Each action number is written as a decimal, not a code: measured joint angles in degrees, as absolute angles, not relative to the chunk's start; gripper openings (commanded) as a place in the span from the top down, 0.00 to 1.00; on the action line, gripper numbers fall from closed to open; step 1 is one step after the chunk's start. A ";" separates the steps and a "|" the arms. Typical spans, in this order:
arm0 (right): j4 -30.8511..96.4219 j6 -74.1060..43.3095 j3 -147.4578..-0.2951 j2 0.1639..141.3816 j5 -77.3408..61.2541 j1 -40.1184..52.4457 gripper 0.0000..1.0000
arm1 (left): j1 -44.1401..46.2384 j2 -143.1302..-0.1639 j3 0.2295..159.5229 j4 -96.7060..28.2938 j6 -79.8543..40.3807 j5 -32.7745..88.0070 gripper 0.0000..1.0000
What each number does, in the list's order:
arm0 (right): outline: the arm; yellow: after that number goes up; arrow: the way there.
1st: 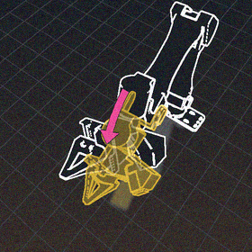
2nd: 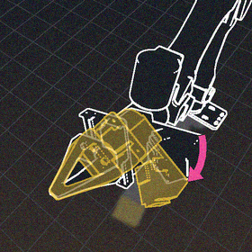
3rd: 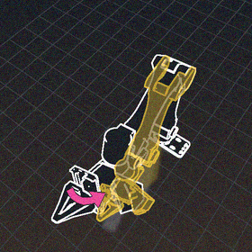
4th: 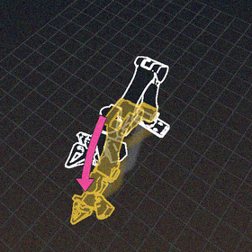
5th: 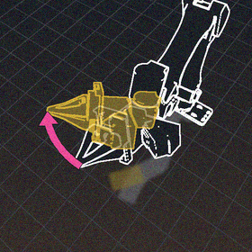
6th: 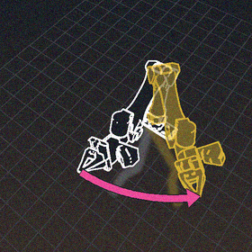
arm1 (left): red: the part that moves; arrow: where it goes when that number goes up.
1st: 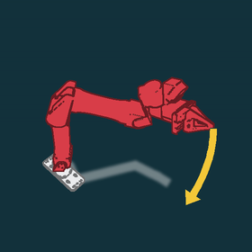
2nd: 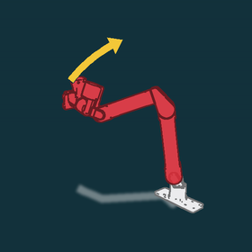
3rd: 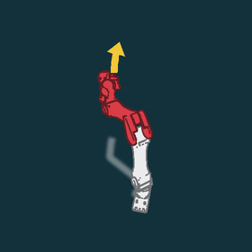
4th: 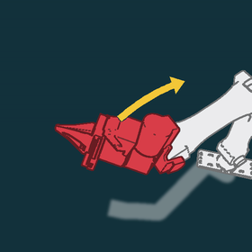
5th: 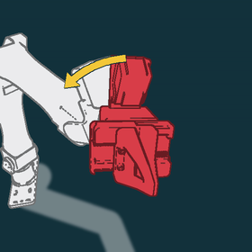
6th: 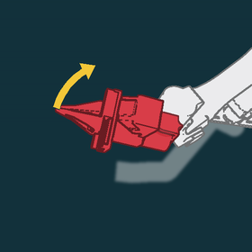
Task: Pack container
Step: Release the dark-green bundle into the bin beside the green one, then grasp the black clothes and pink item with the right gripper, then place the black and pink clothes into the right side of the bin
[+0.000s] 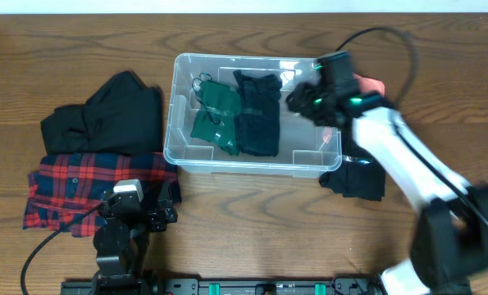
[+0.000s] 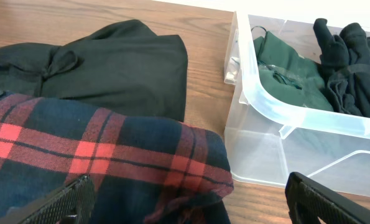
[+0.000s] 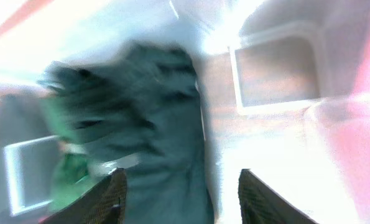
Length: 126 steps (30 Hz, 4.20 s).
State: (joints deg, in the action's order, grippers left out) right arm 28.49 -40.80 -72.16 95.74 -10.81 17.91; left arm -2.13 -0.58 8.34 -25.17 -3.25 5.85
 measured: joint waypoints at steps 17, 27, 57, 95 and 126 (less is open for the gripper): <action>45.63 -19.99 -72.38 84.71 -15.92 -18.26 0.06 | -2.13 -0.58 8.34 -25.19 -3.25 5.85 0.02; 52.84 -9.82 -71.31 102.37 -26.65 -19.42 0.14 | -2.13 -0.58 8.34 -25.19 -3.25 5.85 0.02; 33.56 -15.03 -48.05 82.52 -34.98 -12.84 0.89 | -2.13 -0.58 8.34 -25.19 -3.25 5.85 0.02; 1.15 -34.46 -57.32 80.38 -41.54 15.84 0.94 | -2.13 -0.58 8.34 -25.17 -3.25 5.85 0.02; 12.67 -30.24 -58.54 79.57 -26.76 14.81 0.61 | -2.13 -0.58 8.34 -25.19 -3.25 5.85 0.02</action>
